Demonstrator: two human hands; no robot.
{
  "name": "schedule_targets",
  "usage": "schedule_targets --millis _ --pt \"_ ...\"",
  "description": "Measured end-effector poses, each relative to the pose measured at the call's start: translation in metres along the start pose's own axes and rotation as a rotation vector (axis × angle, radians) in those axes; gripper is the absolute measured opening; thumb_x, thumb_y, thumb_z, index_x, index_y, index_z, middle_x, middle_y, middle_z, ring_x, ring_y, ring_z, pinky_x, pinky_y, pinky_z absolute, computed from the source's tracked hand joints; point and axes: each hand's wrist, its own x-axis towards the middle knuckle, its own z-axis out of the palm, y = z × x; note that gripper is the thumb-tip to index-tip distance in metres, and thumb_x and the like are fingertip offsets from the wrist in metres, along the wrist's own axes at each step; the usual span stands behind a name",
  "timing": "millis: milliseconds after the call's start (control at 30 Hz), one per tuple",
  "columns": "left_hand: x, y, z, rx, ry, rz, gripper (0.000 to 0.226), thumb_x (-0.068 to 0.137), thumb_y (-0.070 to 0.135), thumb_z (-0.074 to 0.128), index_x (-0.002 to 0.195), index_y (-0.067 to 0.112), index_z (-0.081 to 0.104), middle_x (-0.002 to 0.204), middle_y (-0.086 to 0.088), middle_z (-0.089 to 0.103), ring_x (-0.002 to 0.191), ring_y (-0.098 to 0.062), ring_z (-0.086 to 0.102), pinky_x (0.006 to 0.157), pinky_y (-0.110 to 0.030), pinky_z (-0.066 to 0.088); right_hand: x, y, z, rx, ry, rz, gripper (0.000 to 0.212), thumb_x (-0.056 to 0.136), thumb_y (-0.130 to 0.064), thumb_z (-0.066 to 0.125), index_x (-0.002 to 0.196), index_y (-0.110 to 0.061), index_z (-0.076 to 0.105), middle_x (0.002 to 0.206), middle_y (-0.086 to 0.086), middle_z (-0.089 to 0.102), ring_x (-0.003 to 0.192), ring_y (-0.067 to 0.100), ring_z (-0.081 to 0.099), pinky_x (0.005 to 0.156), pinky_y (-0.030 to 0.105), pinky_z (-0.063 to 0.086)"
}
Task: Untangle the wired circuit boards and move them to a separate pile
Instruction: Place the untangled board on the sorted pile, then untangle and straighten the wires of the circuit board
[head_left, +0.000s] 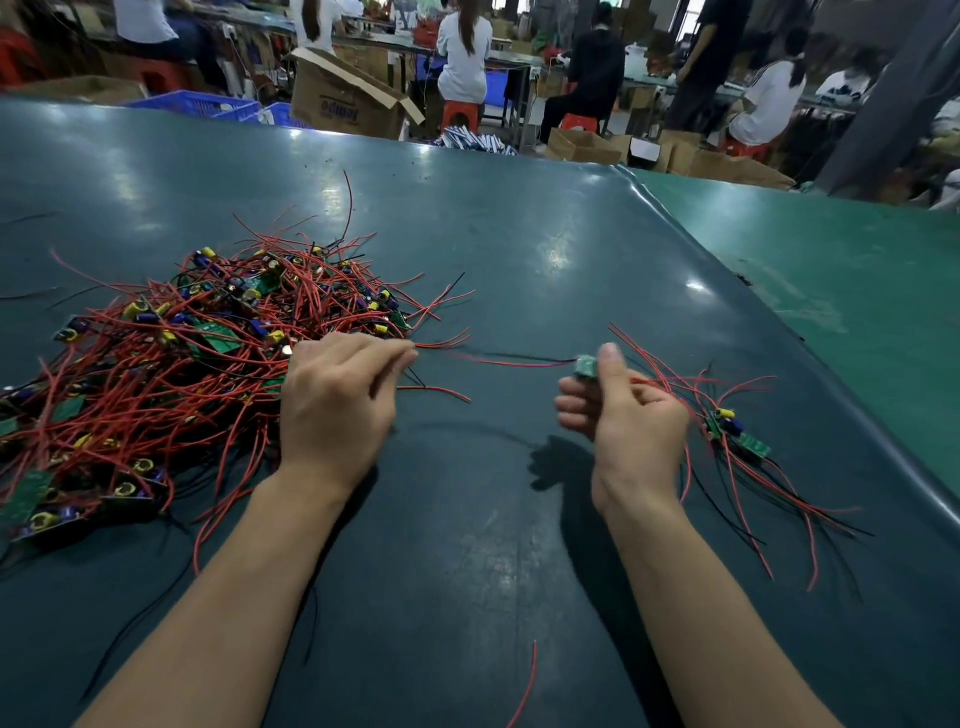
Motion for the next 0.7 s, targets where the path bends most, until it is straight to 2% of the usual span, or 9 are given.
schedule_targets --millis 67,167,267,333,400,467,600,700 --pt "0.0 0.0 0.0 -0.01 0.025 -0.064 0.011 0.09 0.013 0.07 0.095 0.006 0.076 0.089 -0.008 0.074 0.079 -0.03 0.068 0.074 -0.041 0.052 0.005 -0.007 -0.005 0.146 0.16 -0.006 0.031 0.097 -0.022 0.061 0.073 -0.003 0.063 0.055 0.005 0.067 0.043 0.014 0.062 0.041 0.021 0.049" --pt "-0.003 0.001 0.001 0.067 0.028 -0.083 0.012 0.09 0.017 0.068 0.095 0.008 0.076 0.087 -0.007 0.073 0.076 -0.032 0.064 0.072 -0.043 0.052 0.015 -0.015 -0.018 0.453 0.338 0.104 0.02 0.092 -0.019 0.068 0.079 -0.004 0.062 0.061 0.005 0.07 0.053 0.013 0.068 0.05 0.018 0.053" --pt "-0.003 -0.001 0.002 0.184 0.019 -0.162 0.014 0.089 0.02 0.069 0.095 0.011 0.076 0.09 -0.008 0.072 0.082 -0.035 0.06 0.076 -0.044 0.045 0.017 -0.012 -0.025 0.571 0.388 0.24 0.014 0.088 -0.008 0.07 0.081 -0.001 0.061 0.076 0.009 0.068 0.059 0.015 0.069 0.061 0.018 0.058" --pt "-0.003 -0.001 0.001 0.256 0.038 -0.215 0.014 0.087 0.021 0.07 0.097 0.013 0.076 0.095 -0.008 0.069 0.09 -0.036 0.056 0.078 -0.043 0.039 0.017 -0.008 -0.024 0.54 0.339 0.276 0.014 0.091 -0.006 0.066 0.08 0.0 0.059 0.074 0.01 0.066 0.054 0.014 0.068 0.055 0.016 0.056" --pt "-0.002 -0.002 -0.003 0.332 0.121 -0.206 0.014 0.088 0.023 0.067 0.099 0.017 0.074 0.098 -0.007 0.066 0.093 -0.036 0.053 0.077 -0.042 0.035 0.016 -0.006 -0.019 0.447 0.259 0.274 0.013 0.093 -0.007 0.063 0.082 -0.001 0.06 0.064 0.008 0.068 0.049 0.012 0.066 0.047 0.015 0.051" --pt "0.0 -0.004 -0.008 0.411 0.162 -0.249 0.022 0.089 0.025 0.064 0.109 0.019 0.07 0.105 -0.009 0.062 0.099 -0.036 0.05 0.079 -0.042 0.034 0.014 -0.002 -0.013 0.305 0.164 0.233 0.016 0.096 -0.012 0.061 0.082 -0.003 0.062 0.055 0.002 0.066 0.044 0.008 0.06 0.04 0.015 0.044" --pt "0.0 -0.015 -0.014 0.505 0.017 -0.518 0.04 0.085 0.026 0.066 0.124 0.014 0.061 0.128 -0.013 0.053 0.119 -0.038 0.041 0.093 -0.05 0.031 0.007 0.012 -0.004 0.083 -0.002 0.174 0.023 0.097 -0.017 0.059 0.078 -0.004 0.064 0.051 0.001 0.06 0.039 0.008 0.048 0.036 0.017 0.036" --pt "0.003 -0.021 -0.017 0.52 -0.018 -0.552 0.035 0.087 0.024 0.066 0.12 0.011 0.064 0.13 -0.012 0.054 0.12 -0.038 0.041 0.095 -0.05 0.03 0.003 0.018 0.0 -0.06 -0.094 0.142 0.023 0.096 -0.019 0.061 0.078 -0.006 0.066 0.053 0.002 0.063 0.04 0.01 0.051 0.036 0.019 0.039"
